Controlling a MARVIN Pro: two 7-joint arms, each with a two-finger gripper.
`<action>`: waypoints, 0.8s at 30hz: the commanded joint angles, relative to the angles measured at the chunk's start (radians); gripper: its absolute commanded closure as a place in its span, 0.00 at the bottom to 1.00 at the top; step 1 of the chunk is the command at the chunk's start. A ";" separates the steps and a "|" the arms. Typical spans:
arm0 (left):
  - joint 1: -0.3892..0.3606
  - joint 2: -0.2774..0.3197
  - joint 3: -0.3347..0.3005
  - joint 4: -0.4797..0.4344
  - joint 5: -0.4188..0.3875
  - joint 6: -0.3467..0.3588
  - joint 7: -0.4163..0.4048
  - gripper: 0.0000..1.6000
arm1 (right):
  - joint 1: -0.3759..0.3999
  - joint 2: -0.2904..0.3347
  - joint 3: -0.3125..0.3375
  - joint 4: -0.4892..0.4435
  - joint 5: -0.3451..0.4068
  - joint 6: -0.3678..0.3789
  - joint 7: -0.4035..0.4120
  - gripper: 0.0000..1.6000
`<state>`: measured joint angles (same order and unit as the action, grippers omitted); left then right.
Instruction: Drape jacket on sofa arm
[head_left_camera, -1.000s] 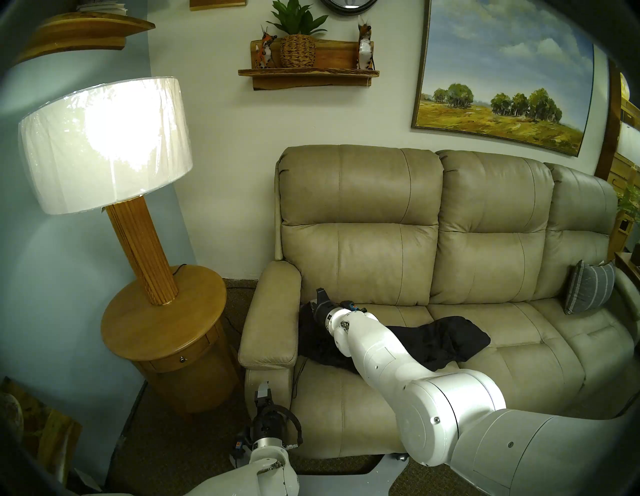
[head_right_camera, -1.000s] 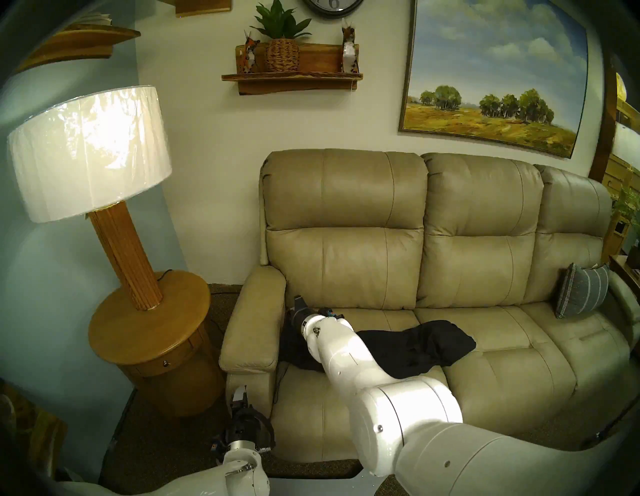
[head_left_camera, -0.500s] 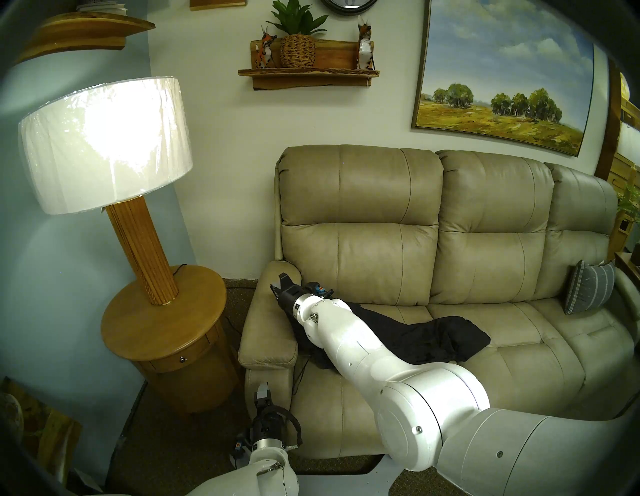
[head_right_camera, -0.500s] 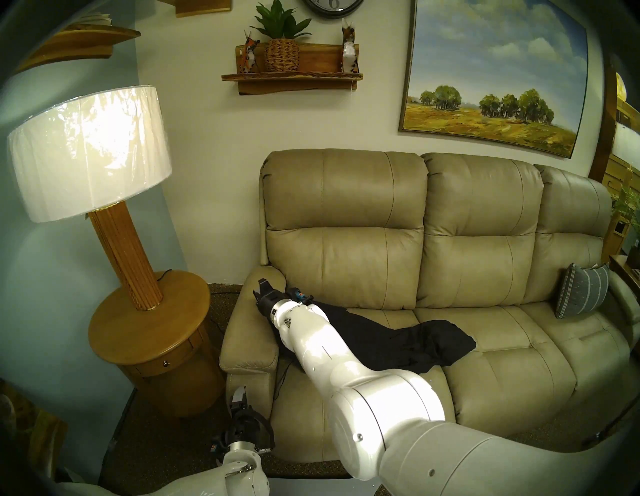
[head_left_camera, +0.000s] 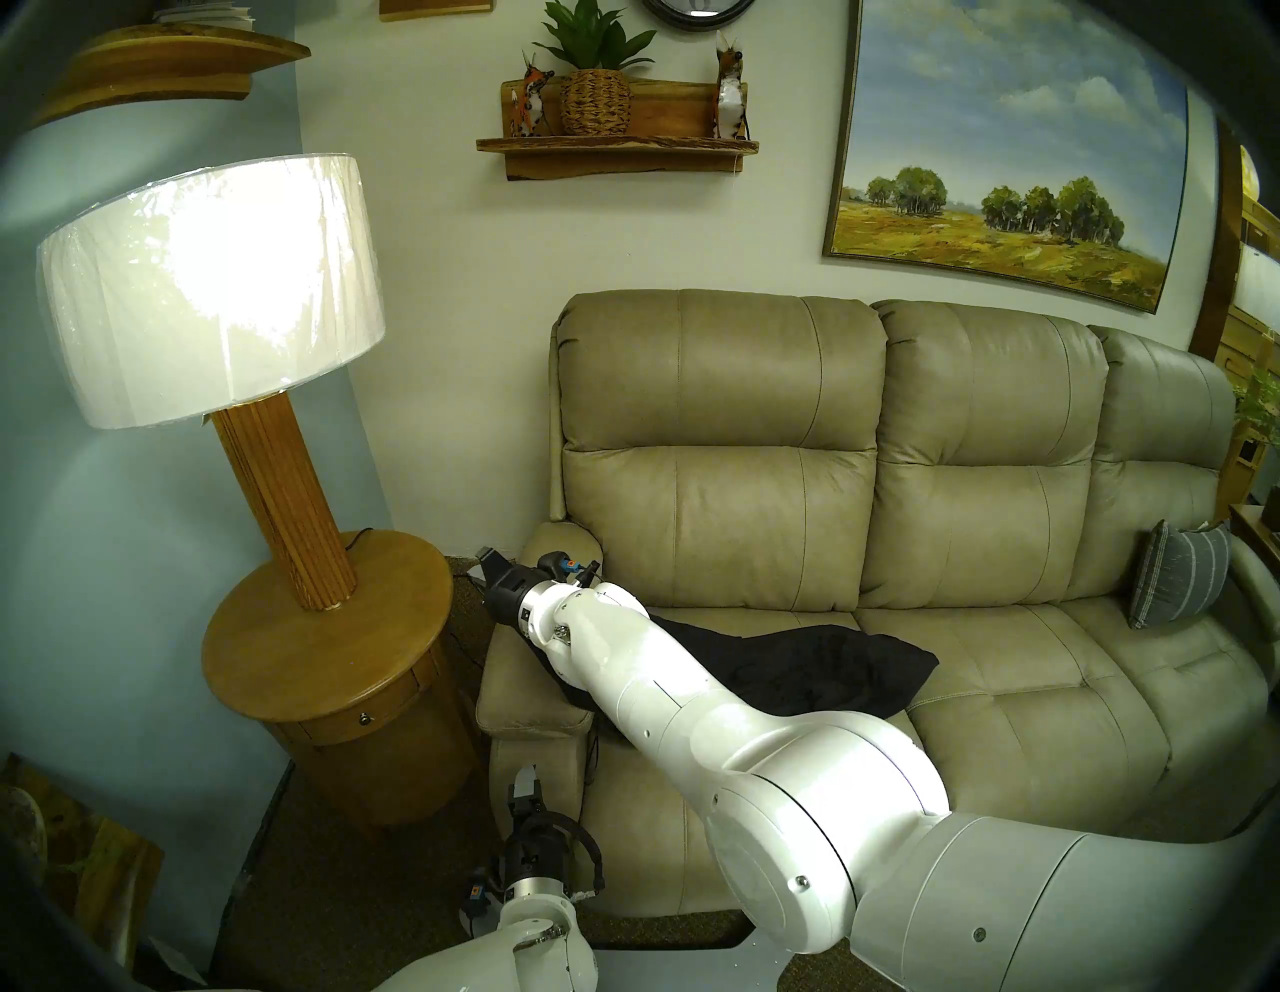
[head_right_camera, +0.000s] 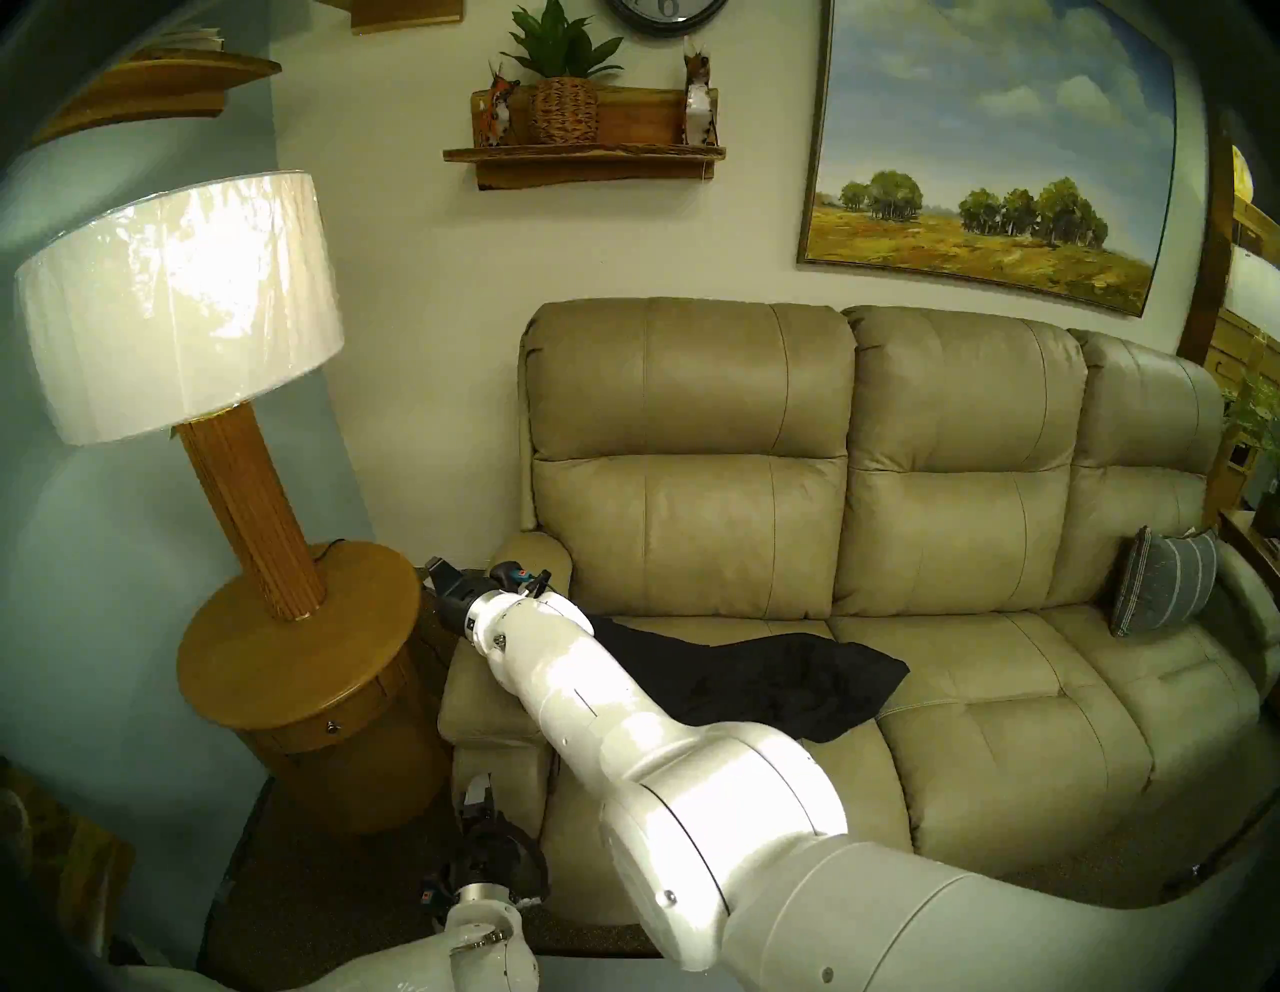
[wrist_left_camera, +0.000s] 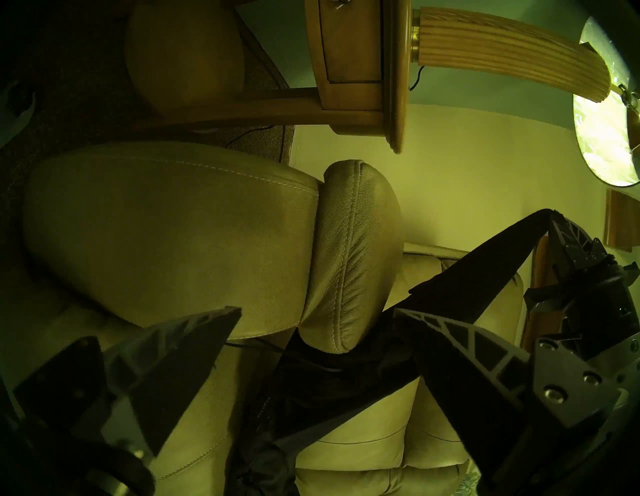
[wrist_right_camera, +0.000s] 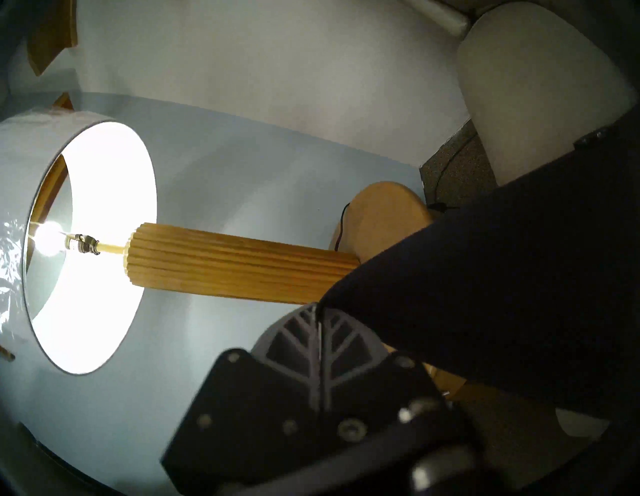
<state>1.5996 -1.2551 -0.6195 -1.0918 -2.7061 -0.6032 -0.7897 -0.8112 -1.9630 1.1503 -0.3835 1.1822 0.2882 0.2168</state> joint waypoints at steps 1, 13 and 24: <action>-0.003 -0.003 0.000 -0.007 0.002 0.001 -0.004 0.00 | 0.023 -0.044 -0.077 -0.049 0.005 0.012 0.005 1.00; -0.003 -0.005 -0.003 -0.006 0.004 0.001 -0.003 0.00 | 0.003 -0.044 -0.199 -0.051 0.012 0.038 -0.002 1.00; -0.001 -0.005 -0.005 -0.007 0.007 0.002 -0.003 0.00 | 0.004 -0.044 -0.265 -0.003 0.026 0.016 -0.035 0.00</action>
<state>1.5996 -1.2586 -0.6247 -1.0906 -2.7014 -0.6032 -0.7861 -0.8237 -1.9740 0.9202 -0.3881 1.1973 0.3285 0.1937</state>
